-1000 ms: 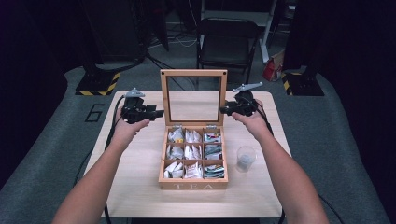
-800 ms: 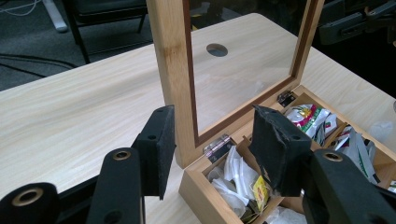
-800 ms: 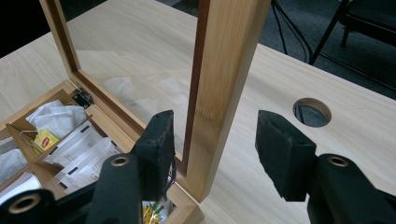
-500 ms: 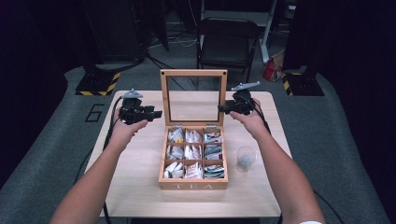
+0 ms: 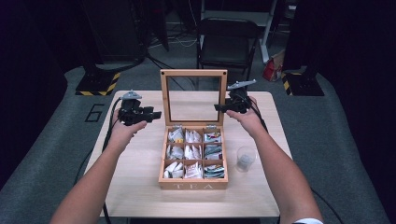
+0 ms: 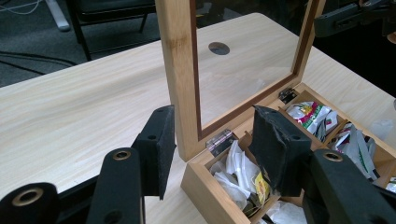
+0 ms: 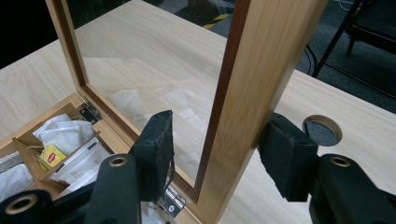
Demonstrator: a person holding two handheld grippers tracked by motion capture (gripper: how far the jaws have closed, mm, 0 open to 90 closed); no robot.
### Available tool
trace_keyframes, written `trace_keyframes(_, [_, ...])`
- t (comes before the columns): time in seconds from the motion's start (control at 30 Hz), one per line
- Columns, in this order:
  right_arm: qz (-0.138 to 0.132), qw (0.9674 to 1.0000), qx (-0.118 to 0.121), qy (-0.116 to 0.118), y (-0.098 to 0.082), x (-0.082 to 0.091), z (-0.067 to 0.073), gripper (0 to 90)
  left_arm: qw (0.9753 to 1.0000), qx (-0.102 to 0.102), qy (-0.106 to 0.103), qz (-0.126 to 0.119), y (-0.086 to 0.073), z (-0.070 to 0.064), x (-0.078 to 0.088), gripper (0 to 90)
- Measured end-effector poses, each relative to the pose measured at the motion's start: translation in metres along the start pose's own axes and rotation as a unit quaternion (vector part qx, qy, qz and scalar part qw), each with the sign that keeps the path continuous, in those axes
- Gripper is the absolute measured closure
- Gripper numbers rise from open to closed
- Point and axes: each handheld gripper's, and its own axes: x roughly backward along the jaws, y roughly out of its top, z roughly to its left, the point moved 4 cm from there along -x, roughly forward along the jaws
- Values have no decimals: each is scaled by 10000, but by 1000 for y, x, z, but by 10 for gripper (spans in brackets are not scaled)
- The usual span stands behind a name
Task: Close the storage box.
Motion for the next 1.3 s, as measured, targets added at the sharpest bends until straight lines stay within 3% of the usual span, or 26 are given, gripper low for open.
trace_keyframes(0.2, [12, 10000, 12, 47, 1, 3, 1, 464, 10000, 3, 14, 4, -1, 1, 1, 495])
trace_keyframes(0.43, [78, 9998, -142, 63, 1, 9, 4, 513, 10000, -11, 41, -21, 1, 1, 4, 495])
trace_keyframes(0.97, [215, 9997, -40, 118, 0, 22, 9, 591, 10000, -66, 44, -54, 6, -2, 5, 496])
trace_keyframes(1.3, [-51, 10000, -27, 79, -4, 29, 13, 638, 9998, -118, 14, -159, 22, -11, 0, 496])
